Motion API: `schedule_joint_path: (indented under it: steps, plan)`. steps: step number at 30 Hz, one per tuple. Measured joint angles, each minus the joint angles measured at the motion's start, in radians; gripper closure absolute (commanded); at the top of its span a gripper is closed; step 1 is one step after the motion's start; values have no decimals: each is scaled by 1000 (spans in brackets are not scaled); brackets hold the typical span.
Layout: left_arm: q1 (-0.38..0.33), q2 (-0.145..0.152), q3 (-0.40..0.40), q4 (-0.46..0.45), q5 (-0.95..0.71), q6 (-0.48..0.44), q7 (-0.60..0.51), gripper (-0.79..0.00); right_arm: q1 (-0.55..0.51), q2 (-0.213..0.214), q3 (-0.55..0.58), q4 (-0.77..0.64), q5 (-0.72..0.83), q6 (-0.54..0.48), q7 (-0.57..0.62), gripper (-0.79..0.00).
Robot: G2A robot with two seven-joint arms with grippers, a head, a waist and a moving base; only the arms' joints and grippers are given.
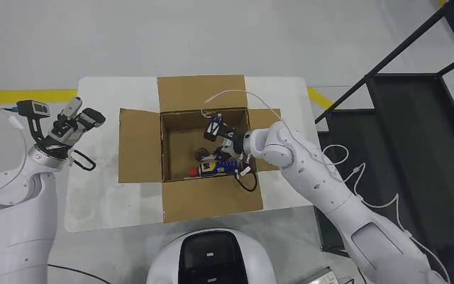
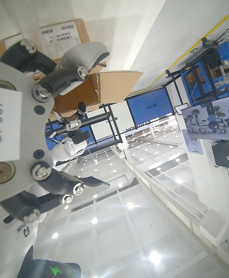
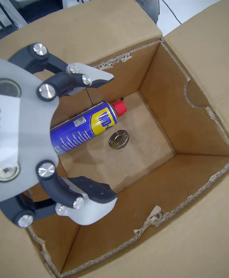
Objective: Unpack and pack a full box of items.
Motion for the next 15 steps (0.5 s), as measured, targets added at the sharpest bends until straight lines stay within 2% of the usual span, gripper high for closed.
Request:
schedule_joint_path:
  steps: [7, 15]
  plan:
    - [0, 0, 0, 0, 0, 0, 0, -785, 60, -20, -50, 46, 3, -9, 22, -785]
    - [0, 0, 0, 0, 0, 0, 0, -785, 63, -21, -52, 47, 2, -11, 24, -785]
